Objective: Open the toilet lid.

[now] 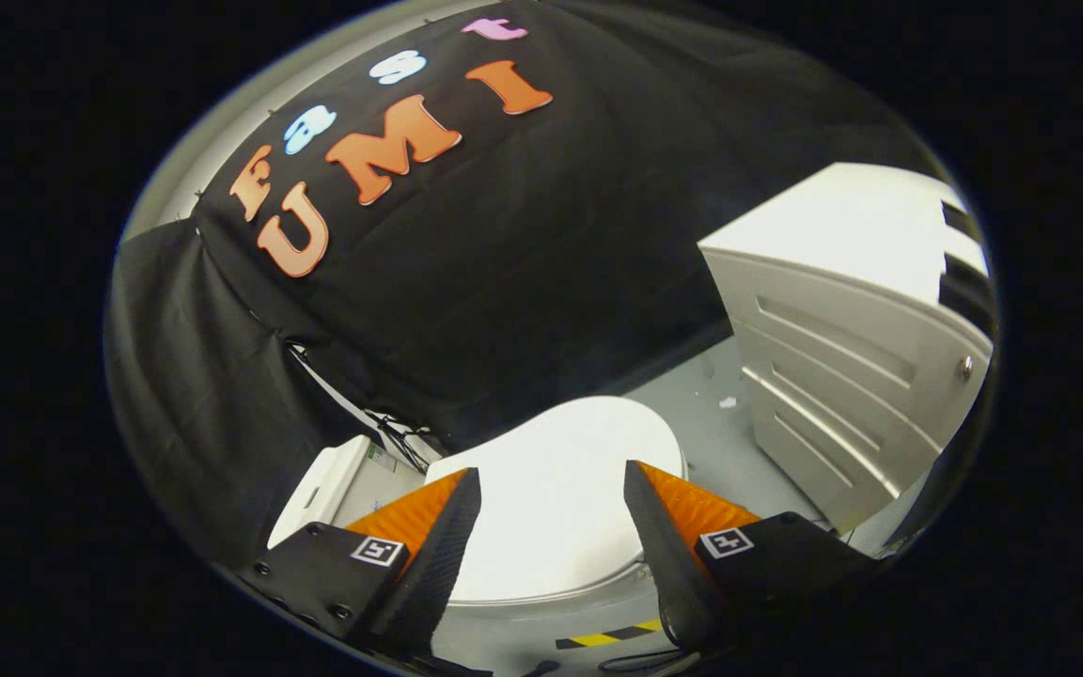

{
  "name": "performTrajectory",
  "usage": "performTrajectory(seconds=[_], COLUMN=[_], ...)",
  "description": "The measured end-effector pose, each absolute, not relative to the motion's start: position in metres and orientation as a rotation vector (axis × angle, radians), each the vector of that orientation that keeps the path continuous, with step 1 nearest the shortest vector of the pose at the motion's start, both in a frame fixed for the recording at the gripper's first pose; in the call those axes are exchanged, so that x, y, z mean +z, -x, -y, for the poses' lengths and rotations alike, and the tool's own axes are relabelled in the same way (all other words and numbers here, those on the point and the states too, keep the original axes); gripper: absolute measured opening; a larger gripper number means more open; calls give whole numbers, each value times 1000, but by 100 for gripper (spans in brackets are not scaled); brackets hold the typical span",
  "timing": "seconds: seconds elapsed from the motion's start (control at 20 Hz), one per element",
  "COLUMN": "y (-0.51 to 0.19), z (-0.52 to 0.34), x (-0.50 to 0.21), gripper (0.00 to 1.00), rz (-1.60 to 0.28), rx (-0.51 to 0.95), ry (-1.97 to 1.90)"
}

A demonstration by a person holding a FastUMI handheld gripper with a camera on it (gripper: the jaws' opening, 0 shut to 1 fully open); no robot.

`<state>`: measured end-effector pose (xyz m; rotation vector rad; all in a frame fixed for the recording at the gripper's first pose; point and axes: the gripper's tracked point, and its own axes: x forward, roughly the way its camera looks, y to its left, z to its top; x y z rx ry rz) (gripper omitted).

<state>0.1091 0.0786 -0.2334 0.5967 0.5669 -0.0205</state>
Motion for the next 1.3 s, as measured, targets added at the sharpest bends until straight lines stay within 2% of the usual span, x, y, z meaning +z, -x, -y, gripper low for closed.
performTrajectory(seconds=[0.15, 0.35, 0.5, 0.6, 0.65, 0.8, 0.95, 1.05, 1.25, 1.3], y=[-99, -71, -59, -55, -57, -59, -53, -47, -48, -49], z=[-46, -25, -9, -27, -25, -29, -33, -31, -44, -43], x=[-294, -325, -369, -366, -372, -372, -378, -391, -390, -387], gripper=[98, 98, 97, 96, 96, 88, 87, 74, 70, 60], rz=[-652, -776, -856, -882, -890, -891, -934, -982, -1008, -995], rx=[-83, -146, -220, -160, -177, -162, -144, -169, -108, -115], ry=[-614, -760, -705, -728, -706, -722, -776, -814, -920, -937])
